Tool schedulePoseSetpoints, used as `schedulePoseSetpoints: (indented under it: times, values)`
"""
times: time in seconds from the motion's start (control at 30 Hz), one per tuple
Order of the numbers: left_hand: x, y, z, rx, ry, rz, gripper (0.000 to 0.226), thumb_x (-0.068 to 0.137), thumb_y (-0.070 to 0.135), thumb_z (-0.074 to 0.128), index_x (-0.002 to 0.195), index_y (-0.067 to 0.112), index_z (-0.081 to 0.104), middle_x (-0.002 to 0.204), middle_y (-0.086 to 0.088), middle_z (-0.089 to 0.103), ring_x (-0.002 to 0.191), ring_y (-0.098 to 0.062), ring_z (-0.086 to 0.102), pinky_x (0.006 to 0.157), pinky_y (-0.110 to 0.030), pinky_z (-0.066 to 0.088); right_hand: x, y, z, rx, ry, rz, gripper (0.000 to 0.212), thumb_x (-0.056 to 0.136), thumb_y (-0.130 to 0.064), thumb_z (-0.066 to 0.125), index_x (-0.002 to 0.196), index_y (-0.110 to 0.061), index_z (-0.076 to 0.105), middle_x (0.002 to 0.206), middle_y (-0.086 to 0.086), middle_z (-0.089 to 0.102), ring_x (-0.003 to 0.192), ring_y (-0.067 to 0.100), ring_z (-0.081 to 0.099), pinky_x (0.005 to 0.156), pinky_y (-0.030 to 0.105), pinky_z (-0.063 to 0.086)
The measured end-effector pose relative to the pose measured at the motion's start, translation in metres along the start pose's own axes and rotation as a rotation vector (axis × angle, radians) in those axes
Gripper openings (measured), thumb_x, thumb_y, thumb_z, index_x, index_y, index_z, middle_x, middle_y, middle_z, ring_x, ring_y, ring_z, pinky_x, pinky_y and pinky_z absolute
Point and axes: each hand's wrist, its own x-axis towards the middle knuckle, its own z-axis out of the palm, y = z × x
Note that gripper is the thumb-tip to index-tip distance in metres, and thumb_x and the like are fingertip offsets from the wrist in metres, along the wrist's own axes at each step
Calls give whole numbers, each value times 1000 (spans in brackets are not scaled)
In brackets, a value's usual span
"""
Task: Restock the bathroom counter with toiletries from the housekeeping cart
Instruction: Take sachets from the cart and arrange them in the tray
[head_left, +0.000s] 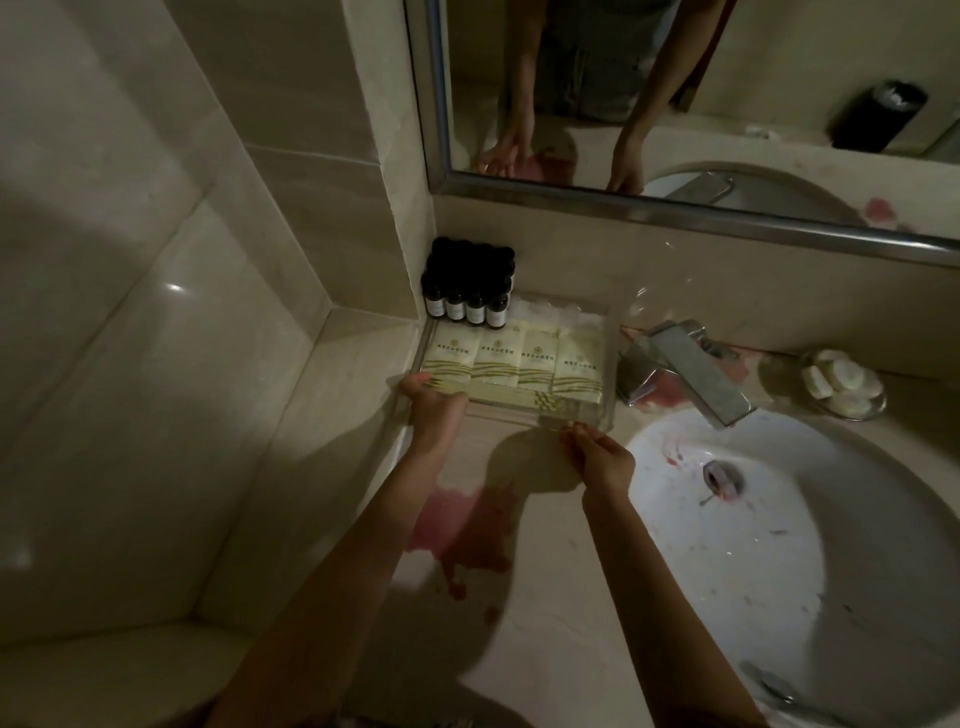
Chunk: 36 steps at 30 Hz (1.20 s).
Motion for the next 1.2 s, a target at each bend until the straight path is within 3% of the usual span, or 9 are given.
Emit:
schedulePoseSetpoints:
  times: [0.1, 0.27, 0.47, 0.57, 0.7, 0.83, 0.97, 1.2]
  values:
    - [3, 2, 2, -26, -10, -16, 52, 82, -12, 47, 121, 15, 26, 119, -12, 41, 86, -13, 51, 80, -32, 52, 3, -1, 2, 7, 3, -20, 8, 86, 0, 66, 85, -5, 72, 83, 9, 69, 85, 24, 65, 75, 26, 55]
    - [1, 1, 5, -20, -24, 10, 51, 82, -12, 48, 117, 17, 25, 123, -13, 40, 98, -20, 51, 66, -21, 49, 5, 2, 5, -28, 39, -57, 17, 80, 1, 73, 73, -15, 71, 81, 6, 69, 89, 25, 65, 88, 34, 54]
    - [-2, -7, 2, 60, -43, 73, 49, 85, -5, 53, 117, 19, 24, 132, -18, 40, 110, -28, 51, 79, -30, 47, 4, 5, 7, -93, 63, -106, 20, 80, -6, 75, 69, -22, 72, 82, 10, 71, 89, 31, 69, 86, 39, 57]
    - [-7, -13, -3, 207, -82, 147, 54, 86, -6, 51, 130, 11, 25, 133, -16, 41, 113, -30, 50, 69, -20, 40, 2, 6, 5, -114, 45, -95, 5, 80, -10, 76, 82, -15, 75, 83, 9, 72, 79, 23, 68, 84, 38, 57]
    - [-13, -15, -8, 257, -105, 220, 61, 85, -9, 52, 136, 7, 22, 133, -16, 44, 114, -32, 53, 77, -26, 45, -3, 8, -2, -161, 29, -109, 12, 82, -14, 75, 94, -14, 74, 95, 10, 73, 84, 22, 67, 86, 33, 54]
    - [-22, -21, -24, 366, -108, 277, 62, 86, -5, 54, 137, 14, 24, 136, -9, 46, 99, -25, 57, 63, -23, 44, -7, 6, -12, -124, 17, -86, 24, 85, -15, 72, 108, -8, 71, 105, 8, 71, 89, 20, 66, 86, 31, 54]
    - [-42, -31, -37, 411, -118, 273, 46, 91, 3, 54, 134, 13, 42, 133, -8, 51, 115, -24, 53, 90, -34, 47, -20, 4, -25, -51, -68, -65, 21, 90, -12, 66, 110, -5, 69, 110, 9, 68, 104, 25, 62, 88, 30, 52]
    - [-83, -27, -49, 520, -190, 407, 23, 89, 18, 64, 112, 19, 63, 104, 3, 67, 100, -14, 62, 82, -23, 44, -57, 5, -49, -39, -213, -195, 26, 95, -17, 59, 119, -6, 64, 110, 9, 68, 105, 24, 63, 89, 30, 48]
